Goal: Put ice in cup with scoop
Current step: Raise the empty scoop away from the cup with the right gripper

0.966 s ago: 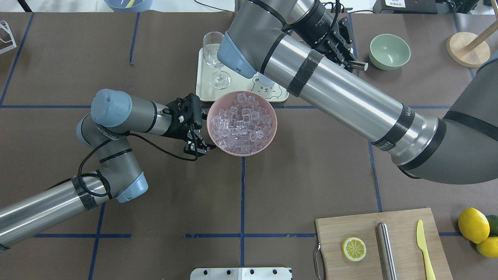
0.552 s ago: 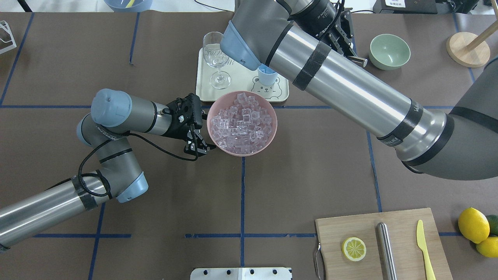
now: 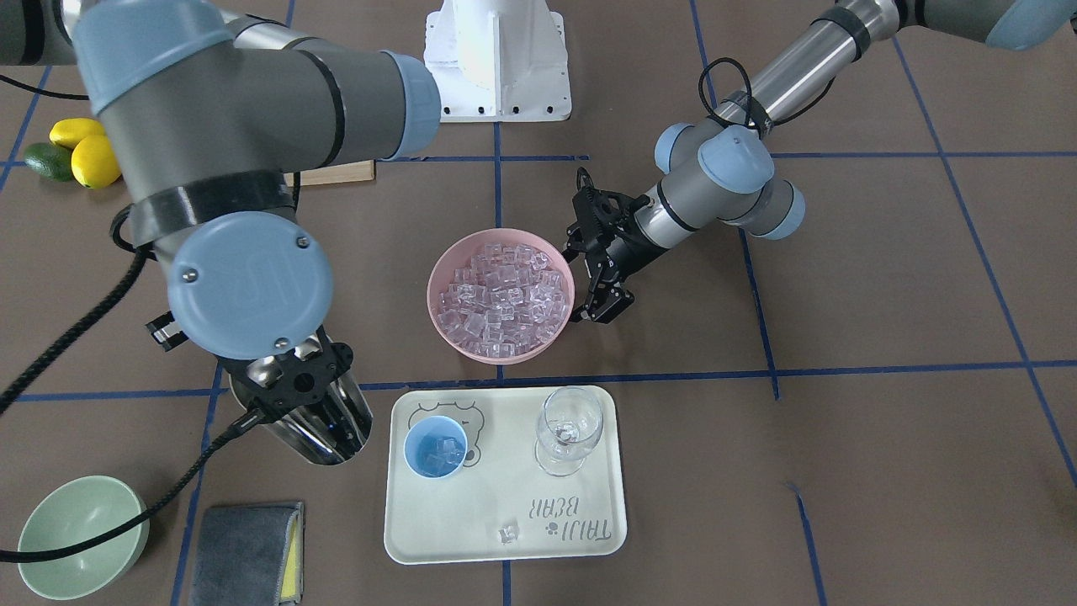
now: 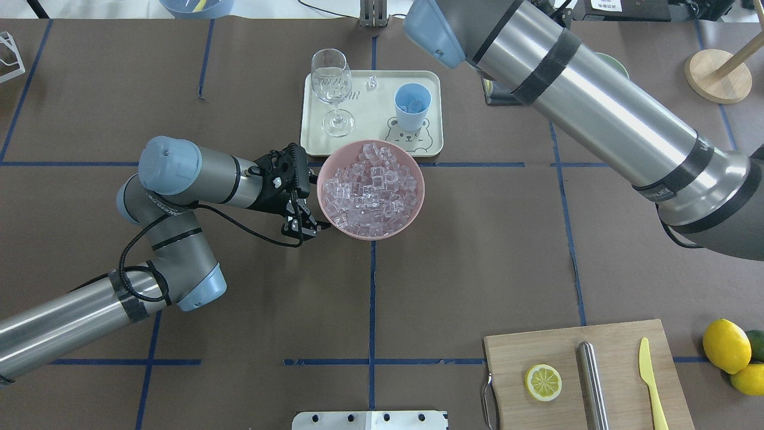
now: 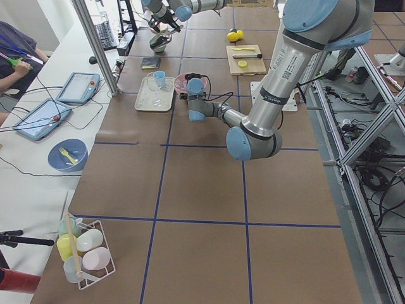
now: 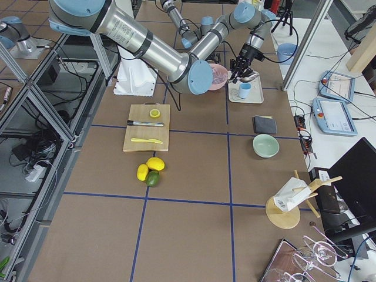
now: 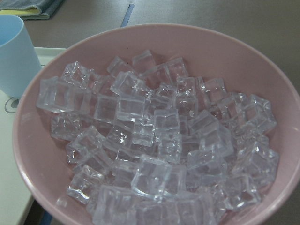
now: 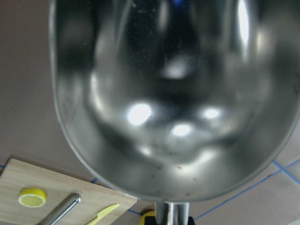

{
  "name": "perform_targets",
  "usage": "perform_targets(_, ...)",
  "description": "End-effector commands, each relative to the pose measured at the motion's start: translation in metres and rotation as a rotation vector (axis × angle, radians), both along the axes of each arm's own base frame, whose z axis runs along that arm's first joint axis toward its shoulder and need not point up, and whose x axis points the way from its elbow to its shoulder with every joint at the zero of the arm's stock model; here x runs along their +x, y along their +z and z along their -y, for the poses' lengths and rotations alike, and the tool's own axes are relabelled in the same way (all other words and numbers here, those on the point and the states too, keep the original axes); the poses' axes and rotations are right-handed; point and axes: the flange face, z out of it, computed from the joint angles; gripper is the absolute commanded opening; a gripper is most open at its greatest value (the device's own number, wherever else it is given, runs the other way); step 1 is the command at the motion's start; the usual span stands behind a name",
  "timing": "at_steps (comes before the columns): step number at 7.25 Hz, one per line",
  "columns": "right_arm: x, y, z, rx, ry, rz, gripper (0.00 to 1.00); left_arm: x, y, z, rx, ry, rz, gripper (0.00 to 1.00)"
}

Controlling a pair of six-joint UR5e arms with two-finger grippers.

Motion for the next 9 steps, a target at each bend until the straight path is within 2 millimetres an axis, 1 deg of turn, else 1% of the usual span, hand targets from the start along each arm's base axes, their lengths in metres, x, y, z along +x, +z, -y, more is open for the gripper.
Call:
perform_targets(1, 0.043, 0.019, -0.023, -0.066, 0.207, 0.072, 0.00, -0.002, 0.003, 0.001, -0.001, -0.003, 0.004, 1.00)
perform_targets(3, 0.084, 0.061, -0.089, -0.083, 0.332, 0.102, 0.00, -0.002, 0.004, 0.001, -0.003, -0.003, 0.005, 1.00)
perform_targets(4, 0.101, 0.079, -0.120, -0.128, 0.428, 0.095, 0.00, -0.002, 0.004, 0.001, -0.002, -0.003, 0.005, 1.00)
perform_targets(5, 0.109, 0.103, -0.148, -0.146, 0.486, 0.098, 0.00, -0.002, 0.004, 0.001, -0.004, -0.001, 0.005, 1.00)
perform_targets(6, 0.112, 0.144, -0.165, -0.188, 0.514, 0.145, 0.00, -0.001, 0.004, 0.000, -0.004, 0.000, 0.005, 1.00)
perform_targets(7, 0.108, 0.181, -0.178, -0.214, 0.555, 0.152, 0.00, -0.001, 0.004, 0.000, -0.002, 0.000, 0.005, 1.00)
perform_targets(8, 0.097, 0.215, -0.195, -0.220, 0.592, 0.161, 0.00, -0.001, 0.004, 0.000, -0.004, 0.000, 0.005, 1.00)
perform_targets(9, 0.088, 0.241, -0.211, -0.211, 0.616, 0.188, 0.00, -0.001, 0.005, 0.000, -0.003, 0.000, 0.006, 1.00)
